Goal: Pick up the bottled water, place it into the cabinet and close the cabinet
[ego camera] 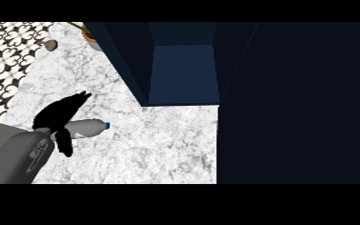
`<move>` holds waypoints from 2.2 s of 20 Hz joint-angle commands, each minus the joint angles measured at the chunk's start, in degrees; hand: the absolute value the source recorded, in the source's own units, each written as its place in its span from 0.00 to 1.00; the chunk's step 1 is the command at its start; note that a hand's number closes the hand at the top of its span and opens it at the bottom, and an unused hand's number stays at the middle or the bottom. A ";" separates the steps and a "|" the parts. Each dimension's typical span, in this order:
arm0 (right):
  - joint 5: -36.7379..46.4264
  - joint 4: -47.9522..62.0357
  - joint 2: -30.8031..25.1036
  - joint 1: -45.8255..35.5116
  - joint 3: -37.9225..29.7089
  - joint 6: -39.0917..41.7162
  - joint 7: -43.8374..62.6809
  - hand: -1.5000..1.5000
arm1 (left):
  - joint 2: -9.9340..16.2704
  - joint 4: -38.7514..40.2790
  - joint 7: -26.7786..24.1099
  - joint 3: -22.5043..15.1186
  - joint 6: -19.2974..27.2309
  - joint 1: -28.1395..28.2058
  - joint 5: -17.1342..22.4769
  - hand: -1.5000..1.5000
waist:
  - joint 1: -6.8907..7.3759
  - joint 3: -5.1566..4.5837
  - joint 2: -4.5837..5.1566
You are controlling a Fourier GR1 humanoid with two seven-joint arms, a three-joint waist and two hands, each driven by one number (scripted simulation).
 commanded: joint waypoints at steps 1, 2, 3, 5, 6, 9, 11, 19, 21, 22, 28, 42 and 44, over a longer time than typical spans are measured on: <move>-5.42 -9.83 -2.02 4.99 -2.78 1.07 2.91 0.00 | 2.13 4.69 -3.56 2.73 0.82 -0.14 0.52 0.00 | -0.11 0.00 -0.02; -3.16 -7.05 -1.58 6.16 -1.03 2.42 -0.25 0.00 | 2.19 4.33 -3.31 3.82 -4.43 -2.27 2.62 0.00 | -0.25 0.03 -0.14; 0.63 -6.39 0.31 6.60 2.89 1.36 -1.20 0.00 | 2.46 8.24 -6.80 4.46 -0.35 1.19 2.73 0.00 | -0.44 -0.05 -0.04; -4.51 -7.49 -1.61 6.14 -2.26 1.98 -0.30 0.00 | 2.00 9.15 -4.66 5.46 -4.87 -1.76 3.71 0.00 | -0.19 0.00 0.05; -3.79 -4.63 -1.04 5.49 -1.92 2.27 -1.63 0.00 | 2.20 11.76 -6.74 6.04 -4.78 -3.00 3.72 0.00 | -0.29 0.00 0.11; -5.76 -7.00 -1.61 5.04 -3.54 1.85 -0.09 0.00 | 4.75 16.45 -11.31 7.32 -3.80 -3.42 3.52 0.00 | -0.28 -0.04 0.30; -2.76 -4.18 -1.08 6.76 -1.28 3.52 -3.56 0.00 | 2.68 19.44 -10.62 7.73 -2.68 -4.94 2.82 0.00 | -0.44 -0.02 0.13; 0.10 -6.70 -0.13 9.88 2.19 3.12 -3.57 0.00 | 4.35 25.26 -17.80 11.92 2.27 -5.99 4.63 1.00 | -0.52 -0.09 0.22; -1.70 -7.76 -0.85 9.84 0.01 3.09 -3.35 0.00 | -0.28 24.21 -13.68 12.26 2.59 -6.32 5.46 1.00 | -0.27 -0.04 0.10; 0.66 -4.08 -0.15 9.73 1.42 3.43 -5.50 0.00 | 2.36 26.06 -17.31 13.55 2.13 -5.60 6.36 1.00 | -0.40 -0.06 0.13; 1.50 -5.29 0.07 10.51 2.58 3.42 -5.81 0.00 | 0.47 30.16 -20.00 13.67 3.68 -5.96 5.75 1.00 | -0.87 -0.14 0.36; -0.29 -1.16 0.70 8.75 0.68 3.33 -7.86 0.00 | -29.09 23.45 -54.24 38.24 -6.51 1.98 50.99 1.00 | 0.90 -0.13 -0.39; -0.73 -2.74 0.02 10.31 0.52 3.80 -7.33 0.00 | -29.16 23.53 -50.35 37.53 -8.46 -1.77 54.89 1.00 | 0.62 0.01 -0.54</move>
